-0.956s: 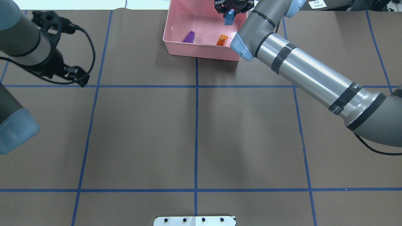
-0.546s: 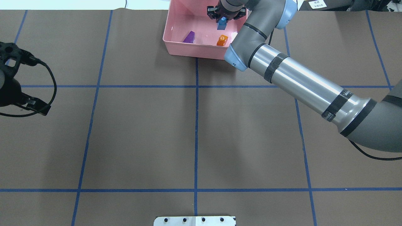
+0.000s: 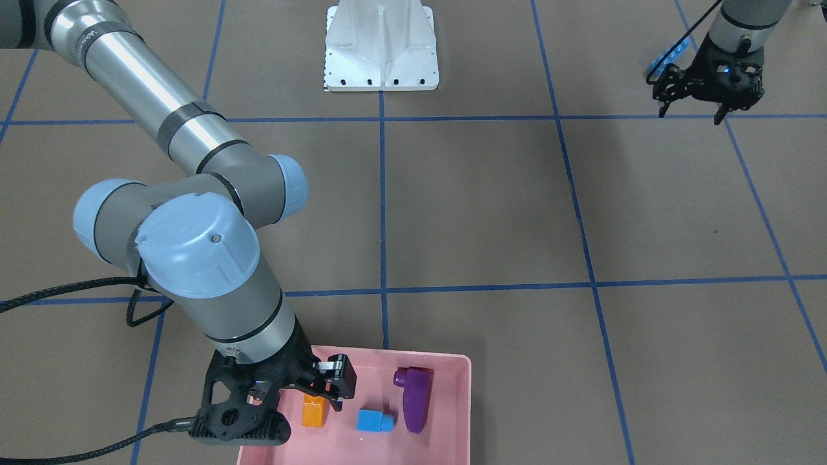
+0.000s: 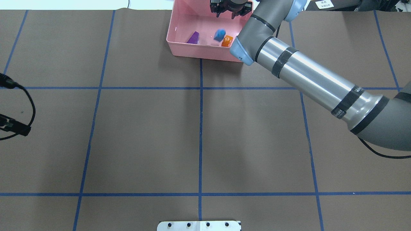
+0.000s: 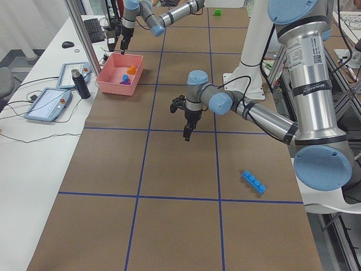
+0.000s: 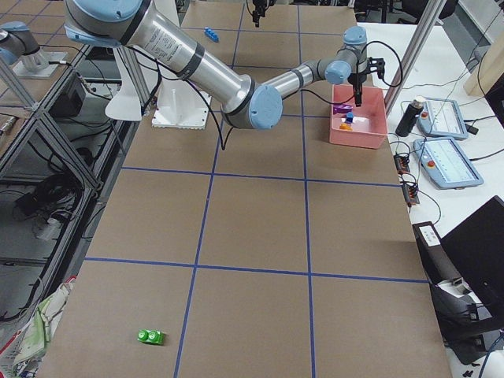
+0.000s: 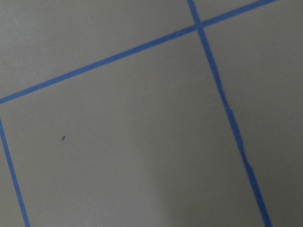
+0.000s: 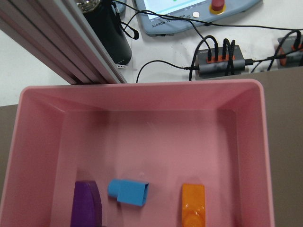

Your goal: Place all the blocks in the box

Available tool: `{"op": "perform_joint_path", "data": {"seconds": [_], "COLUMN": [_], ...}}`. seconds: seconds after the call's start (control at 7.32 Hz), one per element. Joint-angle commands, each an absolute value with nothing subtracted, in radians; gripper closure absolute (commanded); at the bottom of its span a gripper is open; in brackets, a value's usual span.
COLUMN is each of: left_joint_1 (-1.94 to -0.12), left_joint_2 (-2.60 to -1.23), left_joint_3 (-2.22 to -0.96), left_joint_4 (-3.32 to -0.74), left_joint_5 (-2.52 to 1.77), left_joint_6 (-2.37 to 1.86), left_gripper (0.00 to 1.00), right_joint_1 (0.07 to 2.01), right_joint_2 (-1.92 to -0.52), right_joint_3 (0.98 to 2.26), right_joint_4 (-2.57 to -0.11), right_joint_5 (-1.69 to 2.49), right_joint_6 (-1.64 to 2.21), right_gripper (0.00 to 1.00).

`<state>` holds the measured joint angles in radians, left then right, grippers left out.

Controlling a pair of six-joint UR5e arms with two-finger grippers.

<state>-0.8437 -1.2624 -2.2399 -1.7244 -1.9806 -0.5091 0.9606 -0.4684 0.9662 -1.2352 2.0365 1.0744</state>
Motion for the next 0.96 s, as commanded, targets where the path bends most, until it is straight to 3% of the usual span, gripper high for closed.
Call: {"op": "perform_joint_path", "data": {"seconds": [0.0,0.27,0.55,0.82], "left_joint_1": [-0.784,-0.733,-0.628,-0.527], "left_joint_2": [-1.139,-1.039,-0.921,-0.904], "left_joint_3": [-2.23,-2.212,-2.137,-2.132], "left_joint_4": [-1.85,-1.943,-2.115,-2.115], "left_joint_5": [-1.982,-1.982,-1.982,-2.015], "left_joint_6": [-0.509,-0.505,-0.506,-0.511], "left_gripper": [0.0,0.0,0.0,0.0], "right_joint_1": [1.027,1.063,1.136,1.19], "right_joint_2": [-0.503,-0.694,-0.913,-1.049], "right_joint_3": [1.177,1.427,1.578,1.713], "right_joint_4": [-1.585,-1.742,-1.814,-1.975], "right_joint_5": [2.176,2.197,2.252,2.25], "right_joint_6": [1.062,0.998,0.819,0.624], "right_gripper": [0.0,0.0,0.0,0.0]}}
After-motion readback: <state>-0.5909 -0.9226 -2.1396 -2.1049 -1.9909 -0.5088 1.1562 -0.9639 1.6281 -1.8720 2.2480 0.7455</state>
